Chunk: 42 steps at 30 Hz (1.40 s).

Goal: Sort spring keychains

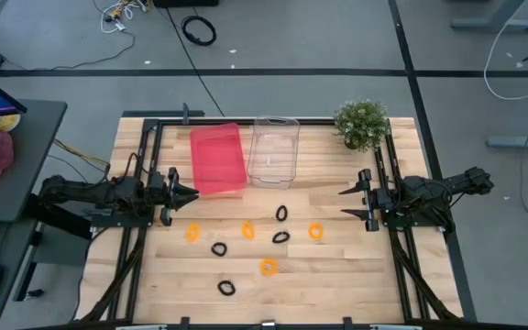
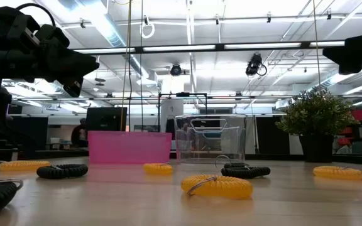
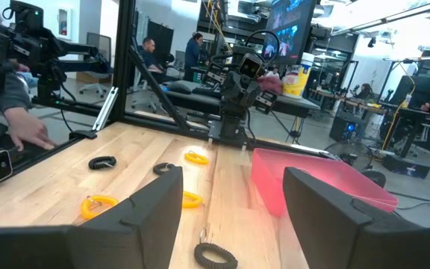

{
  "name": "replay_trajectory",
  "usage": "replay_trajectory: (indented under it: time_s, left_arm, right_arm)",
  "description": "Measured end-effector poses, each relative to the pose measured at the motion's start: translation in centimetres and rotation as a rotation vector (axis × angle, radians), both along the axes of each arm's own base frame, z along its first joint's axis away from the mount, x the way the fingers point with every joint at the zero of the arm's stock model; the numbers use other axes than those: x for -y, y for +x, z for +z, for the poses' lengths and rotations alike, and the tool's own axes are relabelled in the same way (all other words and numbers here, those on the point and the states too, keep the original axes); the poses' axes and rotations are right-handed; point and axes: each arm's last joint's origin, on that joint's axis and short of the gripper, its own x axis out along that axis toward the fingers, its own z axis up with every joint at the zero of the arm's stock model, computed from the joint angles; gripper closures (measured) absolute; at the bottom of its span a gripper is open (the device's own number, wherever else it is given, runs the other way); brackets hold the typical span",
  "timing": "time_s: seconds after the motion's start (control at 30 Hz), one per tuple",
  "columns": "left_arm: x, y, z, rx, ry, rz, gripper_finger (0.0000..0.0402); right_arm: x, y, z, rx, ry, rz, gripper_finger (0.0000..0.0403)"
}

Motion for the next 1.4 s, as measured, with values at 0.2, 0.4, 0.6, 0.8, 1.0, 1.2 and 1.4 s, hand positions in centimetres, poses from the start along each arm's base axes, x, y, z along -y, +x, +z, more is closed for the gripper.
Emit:
replay_trajectory:
  time_s: [0.2,0.4,0.6,0.8,1.0,1.2,1.4]
  left_arm:
    - [0.0,0.0,0.0,0.0,0.0,0.0,0.0326]
    - [0.0,0.0,0.0,0.0,0.0,0.0,0.0326]
    - [0.0,0.0,0.0,0.0,0.0,0.0,0.0326]
    - [0.0,0.0,0.0,0.0,0.0,0.0,0.0326]
    - [0.0,0.0,0.0,0.0,0.0,0.0,0.0326]
    - [0.0,0.0,0.0,0.0,0.0,0.0,0.0326]
    - [0.0,0.0,0.0,0.0,0.0,0.0,0.0326]
  right_arm:
    - [0.0,0.0,0.0,0.0,0.0,0.0,0.0168]
    - [0.0,0.0,0.0,0.0,0.0,0.0,0.0168]
    - [0.0,0.0,0.0,0.0,0.0,0.0,0.0168]
    - [0.0,0.0,0.0,0.0,-0.003,0.0,0.0168]
    - [0.0,0.0,0.0,0.005,-0.005,0.0,0.0168]
    - [0.1,-0.4,2.3,0.224,0.16,0.031,0.0168]
    - [0.5,-1.9,5.3,0.579,0.175,0.025,0.0168]
